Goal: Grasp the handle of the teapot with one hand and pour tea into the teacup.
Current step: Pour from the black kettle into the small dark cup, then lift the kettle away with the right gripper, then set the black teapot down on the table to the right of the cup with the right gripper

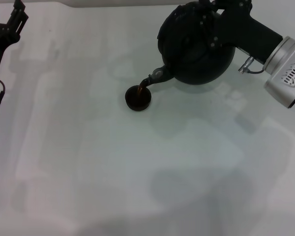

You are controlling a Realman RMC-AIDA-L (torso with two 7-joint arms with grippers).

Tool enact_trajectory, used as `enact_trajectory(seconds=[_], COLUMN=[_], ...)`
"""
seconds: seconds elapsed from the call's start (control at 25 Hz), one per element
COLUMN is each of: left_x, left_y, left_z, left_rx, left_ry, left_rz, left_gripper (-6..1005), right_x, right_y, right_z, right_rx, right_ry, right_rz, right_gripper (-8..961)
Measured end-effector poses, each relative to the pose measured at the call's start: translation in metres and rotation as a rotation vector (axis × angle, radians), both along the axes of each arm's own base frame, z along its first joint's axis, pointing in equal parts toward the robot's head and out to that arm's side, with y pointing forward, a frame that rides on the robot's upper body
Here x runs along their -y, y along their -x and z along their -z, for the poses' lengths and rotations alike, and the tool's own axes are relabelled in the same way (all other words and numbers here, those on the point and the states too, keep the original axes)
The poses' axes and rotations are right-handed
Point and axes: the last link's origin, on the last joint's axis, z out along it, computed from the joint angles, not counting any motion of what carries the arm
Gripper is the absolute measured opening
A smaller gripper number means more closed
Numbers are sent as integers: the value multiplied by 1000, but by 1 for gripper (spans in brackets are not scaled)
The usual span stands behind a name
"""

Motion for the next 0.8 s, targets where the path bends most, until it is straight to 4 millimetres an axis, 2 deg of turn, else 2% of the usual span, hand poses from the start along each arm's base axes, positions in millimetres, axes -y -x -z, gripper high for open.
enact_trajectory(seconds=[0.6, 0.8], left_x=[0, 0], left_y=[0, 0], left_z=[0, 0], left_rx=[0, 1], left_ry=[0, 1], left_rz=[0, 0], left_gripper=[878, 878], right_x=[-3, -4], right_y=[-7, -11], right_z=[-4, -9], right_rx=[-90, -222], right_ry=[32, 82], right_rz=[95, 187], right_gripper=[130, 141])
